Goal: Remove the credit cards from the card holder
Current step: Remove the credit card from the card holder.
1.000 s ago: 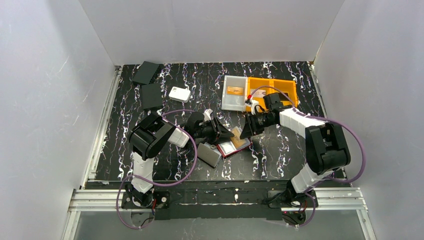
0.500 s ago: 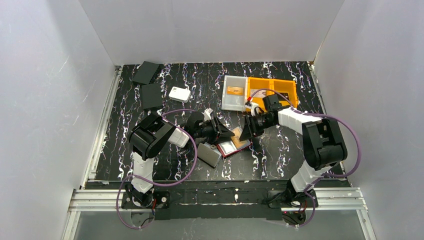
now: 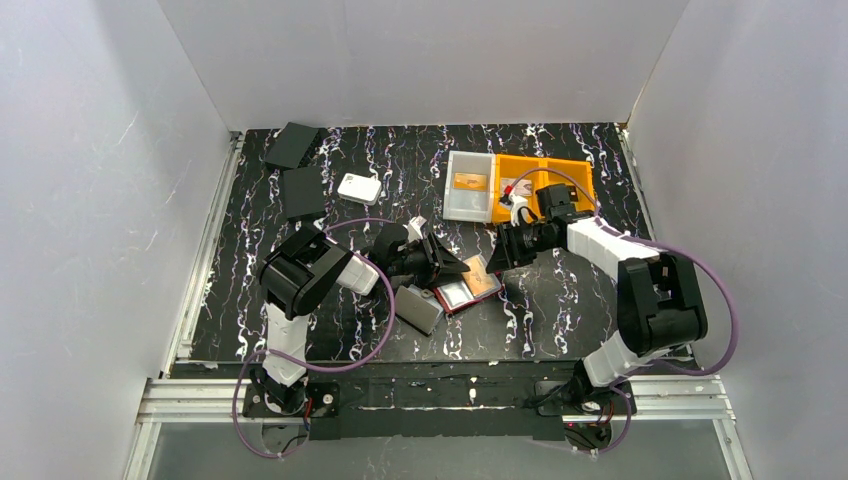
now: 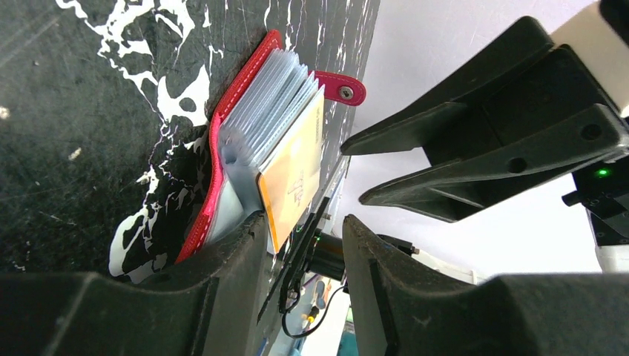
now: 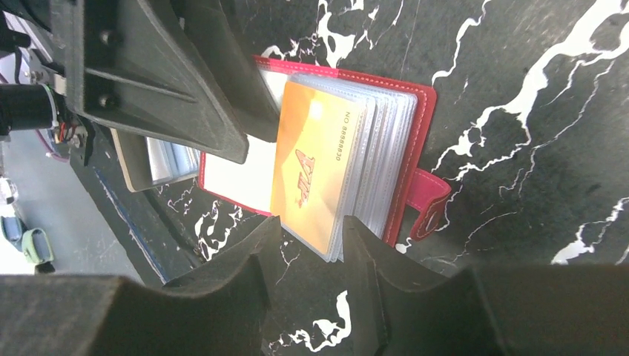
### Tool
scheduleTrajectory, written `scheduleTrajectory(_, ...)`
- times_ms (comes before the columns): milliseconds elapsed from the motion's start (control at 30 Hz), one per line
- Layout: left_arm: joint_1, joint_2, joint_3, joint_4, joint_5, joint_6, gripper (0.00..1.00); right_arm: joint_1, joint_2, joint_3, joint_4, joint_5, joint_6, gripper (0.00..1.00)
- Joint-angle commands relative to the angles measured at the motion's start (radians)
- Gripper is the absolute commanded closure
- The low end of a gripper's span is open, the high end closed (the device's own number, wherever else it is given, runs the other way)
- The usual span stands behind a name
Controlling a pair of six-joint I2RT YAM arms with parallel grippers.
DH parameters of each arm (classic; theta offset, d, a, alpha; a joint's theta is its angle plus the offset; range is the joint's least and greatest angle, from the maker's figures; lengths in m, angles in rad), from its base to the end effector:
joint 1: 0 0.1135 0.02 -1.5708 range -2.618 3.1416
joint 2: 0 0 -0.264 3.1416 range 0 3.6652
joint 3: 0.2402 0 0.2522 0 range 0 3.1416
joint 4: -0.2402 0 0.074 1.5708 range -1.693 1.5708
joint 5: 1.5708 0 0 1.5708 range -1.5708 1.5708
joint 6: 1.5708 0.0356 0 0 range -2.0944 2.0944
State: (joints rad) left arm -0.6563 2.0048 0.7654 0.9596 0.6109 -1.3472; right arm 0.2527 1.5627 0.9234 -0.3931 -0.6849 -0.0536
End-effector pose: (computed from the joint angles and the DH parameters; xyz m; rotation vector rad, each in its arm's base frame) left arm 0.2780 -0.2399 0.1124 -0.2583 2.2910 -1.8043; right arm 0.2871 0.0974 0.1923 -0.6282 2.4480 0.9612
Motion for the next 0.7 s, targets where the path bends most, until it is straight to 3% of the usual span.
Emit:
scheduleTrajectory(0,-0.003,-0.014,-0.007,0.027,0.012,0.0,0.59,0.0,0.052,-0.008,-0.004,-0.034,-0.014,0.55)
scheduleTrajectory(333,-0.003,-0.004,-0.003,0.027,0.014,0.0,0.59,0.006,0.077,-0.004,-0.007,-0.015,-0.014,0.55)
scheduleTrajectory(667,-0.003,-0.003,-0.003,0.03,0.012,-0.001,0.59,0.016,0.085,-0.008,-0.001,-0.092,-0.009,0.58)
